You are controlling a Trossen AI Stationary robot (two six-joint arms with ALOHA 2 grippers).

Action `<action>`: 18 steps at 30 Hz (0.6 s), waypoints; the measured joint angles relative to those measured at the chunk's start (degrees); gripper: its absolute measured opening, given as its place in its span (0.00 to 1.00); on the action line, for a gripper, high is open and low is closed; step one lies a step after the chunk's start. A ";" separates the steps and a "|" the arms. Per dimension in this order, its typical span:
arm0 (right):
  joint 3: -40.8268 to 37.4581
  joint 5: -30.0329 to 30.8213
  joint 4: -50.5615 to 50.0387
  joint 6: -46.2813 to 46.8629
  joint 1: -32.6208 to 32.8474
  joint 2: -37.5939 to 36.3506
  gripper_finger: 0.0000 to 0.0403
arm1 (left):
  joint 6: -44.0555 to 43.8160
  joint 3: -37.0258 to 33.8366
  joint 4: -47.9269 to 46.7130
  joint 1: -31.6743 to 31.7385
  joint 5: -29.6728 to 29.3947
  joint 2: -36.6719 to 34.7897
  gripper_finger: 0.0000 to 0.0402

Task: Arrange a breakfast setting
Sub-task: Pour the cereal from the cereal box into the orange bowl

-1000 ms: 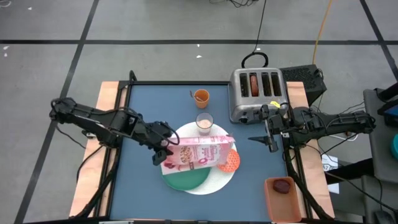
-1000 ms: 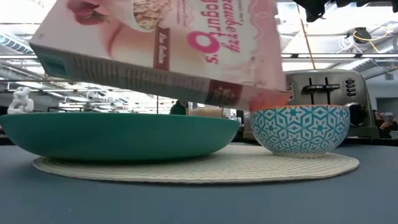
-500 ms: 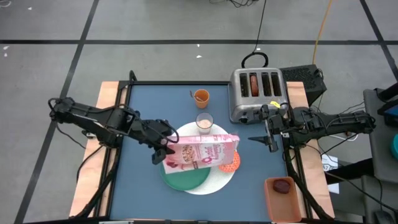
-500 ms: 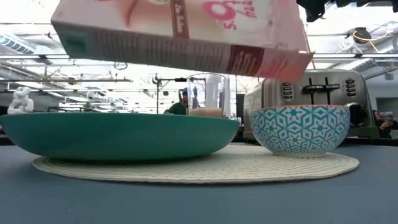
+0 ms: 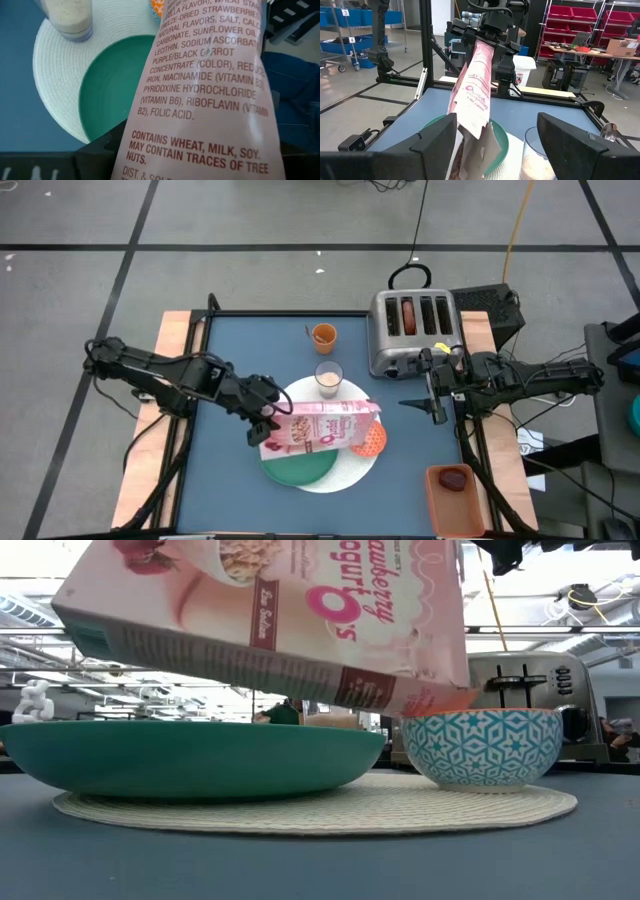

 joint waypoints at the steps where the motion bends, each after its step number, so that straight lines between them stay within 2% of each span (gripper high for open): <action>1: -0.02 0.00 0.00 0.00 0.00 0.00 0.67 | -0.28 0.00 0.13 0.00 0.40 0.00 0.54; 13: -0.02 0.07 0.02 -0.06 0.00 0.00 0.67 | 2.91 3.96 0.34 -0.11 -2.14 0.00 0.54; 18: 0.00 0.07 0.02 -0.09 0.00 -0.01 0.67 | 1.22 3.91 -1.26 0.20 -0.09 0.02 0.54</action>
